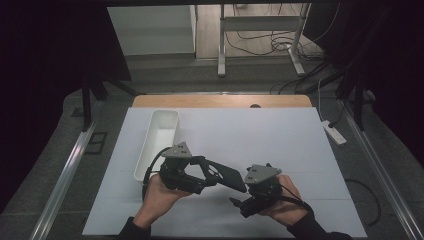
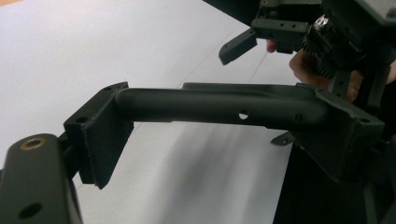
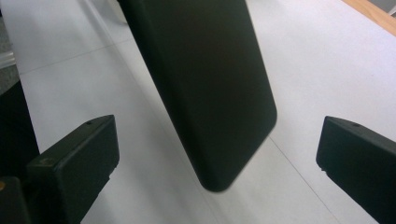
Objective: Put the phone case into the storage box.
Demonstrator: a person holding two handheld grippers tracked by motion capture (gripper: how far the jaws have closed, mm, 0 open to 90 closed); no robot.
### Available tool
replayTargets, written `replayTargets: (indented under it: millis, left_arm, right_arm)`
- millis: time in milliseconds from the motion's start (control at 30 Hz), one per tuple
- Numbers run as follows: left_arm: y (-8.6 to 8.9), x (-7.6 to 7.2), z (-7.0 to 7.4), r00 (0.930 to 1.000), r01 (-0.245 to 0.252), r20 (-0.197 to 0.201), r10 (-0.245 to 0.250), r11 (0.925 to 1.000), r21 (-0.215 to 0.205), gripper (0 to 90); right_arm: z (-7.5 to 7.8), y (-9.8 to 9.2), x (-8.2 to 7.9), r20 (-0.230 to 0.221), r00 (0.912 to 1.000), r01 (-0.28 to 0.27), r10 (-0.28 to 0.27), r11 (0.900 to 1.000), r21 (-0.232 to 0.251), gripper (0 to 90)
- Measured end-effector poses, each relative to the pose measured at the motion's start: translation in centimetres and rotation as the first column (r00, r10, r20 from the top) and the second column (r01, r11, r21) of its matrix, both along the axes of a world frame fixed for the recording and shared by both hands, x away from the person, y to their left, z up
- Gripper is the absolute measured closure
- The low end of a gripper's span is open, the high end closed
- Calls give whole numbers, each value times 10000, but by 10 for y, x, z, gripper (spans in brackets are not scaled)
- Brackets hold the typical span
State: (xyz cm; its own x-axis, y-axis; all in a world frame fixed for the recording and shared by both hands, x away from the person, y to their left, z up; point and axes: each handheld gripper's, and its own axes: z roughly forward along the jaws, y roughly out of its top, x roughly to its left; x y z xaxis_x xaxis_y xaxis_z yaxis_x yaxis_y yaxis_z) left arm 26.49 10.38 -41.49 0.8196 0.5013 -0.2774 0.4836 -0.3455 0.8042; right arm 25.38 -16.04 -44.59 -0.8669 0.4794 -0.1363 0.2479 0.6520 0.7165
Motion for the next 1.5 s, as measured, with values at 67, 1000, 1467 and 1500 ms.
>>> replayTargets:
  millis: [67,1000,1467,1500]
  left_arm:
    - [-1,-1,1,10000,6,-8,-6,10000,-17,158]
    - [-7,-4,8,9997,-245,-85,243,9991,-344,152]
    - [-3,6,1,9956,-748,-651,681,9914,-1070,110]
    - [-2,8,-1,9955,-707,-705,627,9905,-1179,107]
  right_arm:
    - [-2,4,0,-26,9999,136,-137,9998,-139,0]
    - [-6,13,-8,1918,9802,582,-487,9973,-442,576]
    - [-6,19,-16,2951,9554,413,-78,9934,-1074,839]
    - [-6,22,-17,2966,9549,483,-119,9921,-1160,847]
